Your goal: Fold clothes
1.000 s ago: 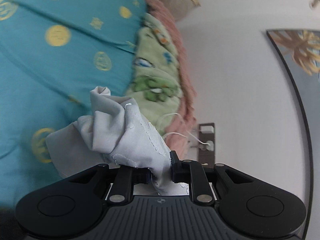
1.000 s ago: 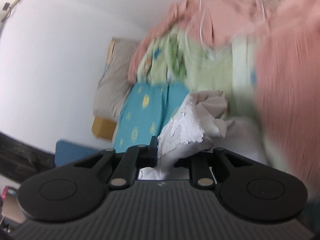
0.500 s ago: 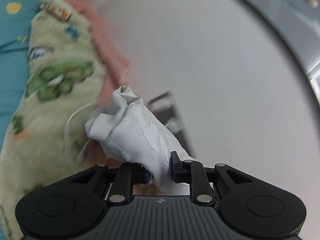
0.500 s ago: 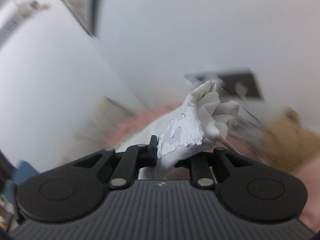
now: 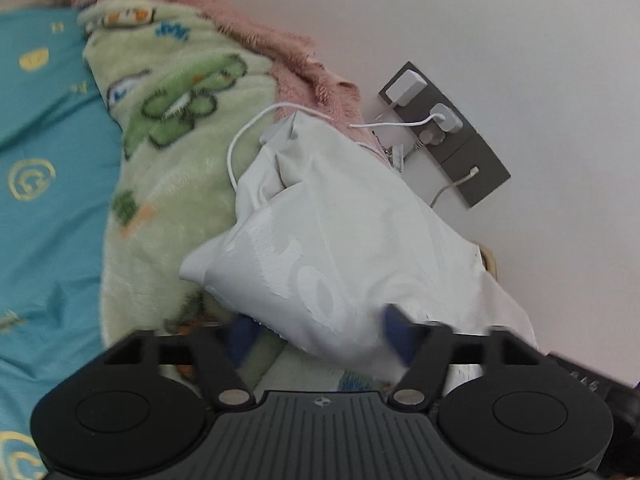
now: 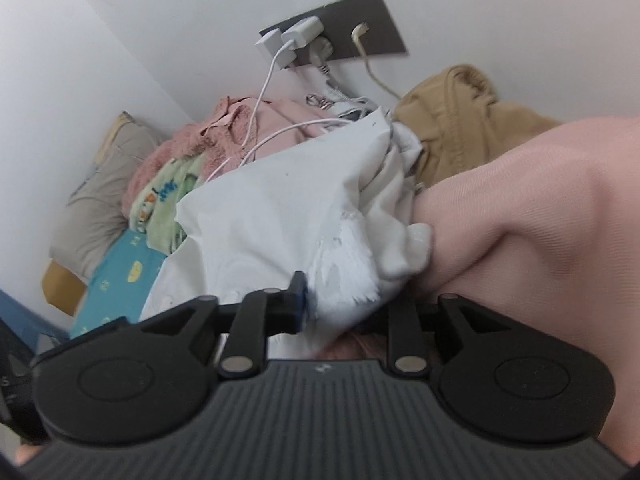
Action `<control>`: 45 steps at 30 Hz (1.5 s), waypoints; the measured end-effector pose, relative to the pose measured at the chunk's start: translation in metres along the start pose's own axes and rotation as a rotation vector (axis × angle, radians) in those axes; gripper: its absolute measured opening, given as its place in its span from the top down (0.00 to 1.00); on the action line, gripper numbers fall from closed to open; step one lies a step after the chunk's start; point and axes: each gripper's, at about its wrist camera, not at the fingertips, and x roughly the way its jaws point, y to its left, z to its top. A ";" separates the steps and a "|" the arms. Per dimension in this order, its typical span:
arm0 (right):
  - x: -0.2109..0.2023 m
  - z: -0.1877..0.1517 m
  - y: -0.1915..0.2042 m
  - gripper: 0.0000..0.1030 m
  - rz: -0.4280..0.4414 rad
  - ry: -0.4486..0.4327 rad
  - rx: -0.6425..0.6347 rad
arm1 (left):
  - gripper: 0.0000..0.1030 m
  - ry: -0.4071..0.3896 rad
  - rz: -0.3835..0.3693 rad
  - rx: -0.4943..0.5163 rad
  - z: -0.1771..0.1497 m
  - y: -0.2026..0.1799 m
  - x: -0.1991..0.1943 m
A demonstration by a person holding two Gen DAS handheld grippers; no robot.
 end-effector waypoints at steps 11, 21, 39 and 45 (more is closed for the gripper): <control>-0.114 -0.024 0.041 0.13 0.052 -0.155 -0.177 | 0.00 -0.258 0.104 0.295 -0.038 -0.048 -0.148; -0.208 -0.091 0.070 0.13 0.101 -0.300 -0.340 | 0.00 -0.469 0.163 0.429 -0.117 -0.068 -0.273; -0.242 -0.195 0.092 0.13 0.105 -0.498 -0.495 | 0.00 -0.600 0.194 0.426 -0.211 -0.034 -0.340; -0.234 -0.200 0.092 0.13 0.093 -0.486 -0.498 | 0.00 -0.599 0.245 0.397 -0.218 -0.022 -0.338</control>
